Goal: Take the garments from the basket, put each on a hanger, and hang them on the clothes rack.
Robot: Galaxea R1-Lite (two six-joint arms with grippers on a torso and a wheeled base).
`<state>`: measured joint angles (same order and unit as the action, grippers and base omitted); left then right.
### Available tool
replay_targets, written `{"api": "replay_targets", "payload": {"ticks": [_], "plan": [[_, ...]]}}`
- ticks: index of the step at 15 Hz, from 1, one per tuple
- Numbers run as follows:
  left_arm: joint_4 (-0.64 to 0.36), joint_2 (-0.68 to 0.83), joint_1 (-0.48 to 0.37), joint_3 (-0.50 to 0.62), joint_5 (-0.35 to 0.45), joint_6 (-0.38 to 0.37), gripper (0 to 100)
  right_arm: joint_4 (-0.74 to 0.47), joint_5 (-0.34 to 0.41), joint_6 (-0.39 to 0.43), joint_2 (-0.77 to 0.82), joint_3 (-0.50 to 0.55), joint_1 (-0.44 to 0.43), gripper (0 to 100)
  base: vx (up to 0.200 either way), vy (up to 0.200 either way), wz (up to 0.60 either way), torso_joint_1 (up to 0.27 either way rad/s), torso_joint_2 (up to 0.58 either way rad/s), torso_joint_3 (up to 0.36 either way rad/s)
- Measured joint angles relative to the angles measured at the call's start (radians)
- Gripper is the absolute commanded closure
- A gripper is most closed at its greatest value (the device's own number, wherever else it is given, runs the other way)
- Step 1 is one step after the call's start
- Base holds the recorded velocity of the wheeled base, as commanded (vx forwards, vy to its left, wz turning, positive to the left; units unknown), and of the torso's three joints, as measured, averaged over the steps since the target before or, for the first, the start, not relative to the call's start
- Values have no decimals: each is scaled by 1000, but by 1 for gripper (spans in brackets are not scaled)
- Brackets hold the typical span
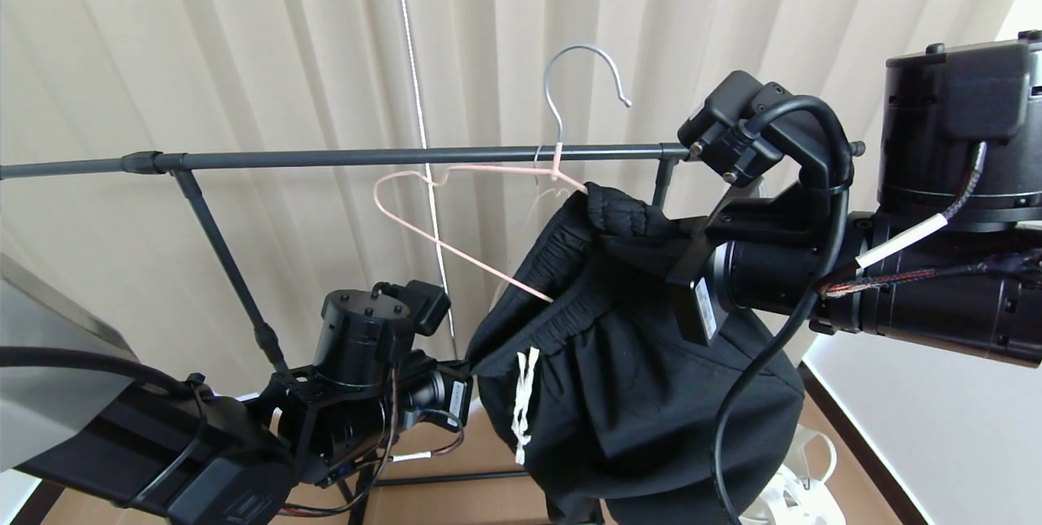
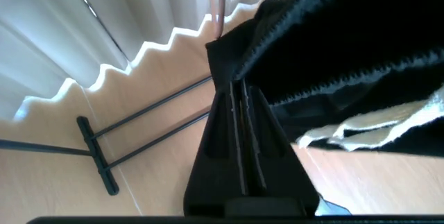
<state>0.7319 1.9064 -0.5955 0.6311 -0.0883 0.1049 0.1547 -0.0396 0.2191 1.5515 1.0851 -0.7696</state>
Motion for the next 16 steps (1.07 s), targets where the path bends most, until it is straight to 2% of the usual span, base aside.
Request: {"api": "replay_targets", "payload": {"ticks": [4, 8, 10, 12, 13, 16], "plan": [[-2, -31, 38, 12, -3, 0, 100, 34, 10, -26, -26, -63, 20, 100, 0, 0, 0, 0, 0, 0], [-4, -68, 115, 44, -2, -4, 100, 222, 70, -82, -60, -233, 66, 100, 0, 0, 0, 0, 0, 0], [-6, -74, 125, 52, 3, -2, 100, 328, 107, -116, -76, -310, 86, 100, 0, 0, 0, 0, 0, 0], [-7, -77, 111, 59, 6, 8, 100, 338, 111, -124, -85, -333, 94, 100, 0, 0, 0, 0, 0, 0], [-7, -78, 100, 60, 9, 17, 0, 338, 111, -124, -88, -336, 95, 100, 0, 0, 0, 0, 0, 0], [-7, -81, 82, 60, 43, 22, 0, 339, 112, -124, -90, -335, 99, 100, 0, 0, 0, 0, 0, 0]]}}
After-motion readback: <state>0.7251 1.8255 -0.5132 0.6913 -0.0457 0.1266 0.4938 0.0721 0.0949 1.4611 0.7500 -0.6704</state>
